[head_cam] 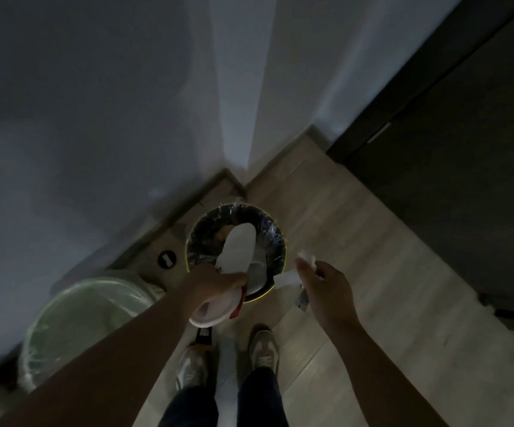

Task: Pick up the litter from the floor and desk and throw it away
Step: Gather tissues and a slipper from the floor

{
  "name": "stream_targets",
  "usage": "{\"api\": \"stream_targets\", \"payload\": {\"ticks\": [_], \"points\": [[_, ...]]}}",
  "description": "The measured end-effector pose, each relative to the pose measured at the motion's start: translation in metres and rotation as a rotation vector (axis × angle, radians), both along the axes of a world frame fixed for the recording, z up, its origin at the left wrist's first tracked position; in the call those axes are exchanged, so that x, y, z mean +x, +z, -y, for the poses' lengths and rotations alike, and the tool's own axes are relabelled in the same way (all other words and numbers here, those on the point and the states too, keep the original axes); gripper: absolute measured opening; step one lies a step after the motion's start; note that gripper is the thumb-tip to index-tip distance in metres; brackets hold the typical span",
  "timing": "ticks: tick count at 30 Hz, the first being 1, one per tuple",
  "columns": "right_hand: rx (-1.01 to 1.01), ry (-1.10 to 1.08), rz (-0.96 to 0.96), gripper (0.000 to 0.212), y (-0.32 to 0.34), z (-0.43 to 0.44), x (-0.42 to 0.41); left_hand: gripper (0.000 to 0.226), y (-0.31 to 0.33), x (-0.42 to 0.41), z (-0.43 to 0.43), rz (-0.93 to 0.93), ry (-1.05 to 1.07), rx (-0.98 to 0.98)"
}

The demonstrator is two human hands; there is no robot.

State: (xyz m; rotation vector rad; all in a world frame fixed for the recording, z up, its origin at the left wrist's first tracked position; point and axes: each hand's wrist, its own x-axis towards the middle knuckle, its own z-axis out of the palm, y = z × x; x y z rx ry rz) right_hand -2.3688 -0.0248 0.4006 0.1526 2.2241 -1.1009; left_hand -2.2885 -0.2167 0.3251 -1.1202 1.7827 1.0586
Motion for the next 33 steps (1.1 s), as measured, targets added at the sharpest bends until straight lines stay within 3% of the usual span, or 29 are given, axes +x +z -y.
{"api": "stream_targets", "payload": {"ticks": [3,8,12,16,22,28,31,33], "points": [[-0.016,0.031,0.036,0.036,-0.037,-0.005,-0.014,0.063,-0.048,-0.021,-0.014,0.004,0.157,0.134],[0.001,0.06,0.038,0.036,-0.085,-0.007,-0.039,0.1,-0.104,-0.051,-0.016,0.138,0.489,0.127],[0.026,0.133,0.038,0.033,-0.114,0.002,-0.05,0.098,-0.139,-0.06,-0.015,0.102,0.581,0.144],[0.072,0.179,0.042,0.03,-0.136,0.018,-0.052,0.095,-0.155,-0.053,-0.011,0.124,0.525,0.015],[0.214,0.303,0.026,0.028,-0.15,0.044,-0.047,0.063,-0.145,-0.017,0.0,0.08,0.217,-0.143],[0.294,0.547,0.048,0.043,-0.157,0.083,-0.037,0.035,-0.119,0.009,0.006,-0.036,0.038,-0.197],[0.293,0.677,0.128,0.061,-0.154,0.1,-0.033,0.039,-0.107,0.018,0.013,0.005,-0.027,-0.224],[0.354,0.786,0.105,0.058,-0.149,0.104,-0.031,0.041,-0.103,0.024,0.017,-0.006,-0.093,-0.257]]}}
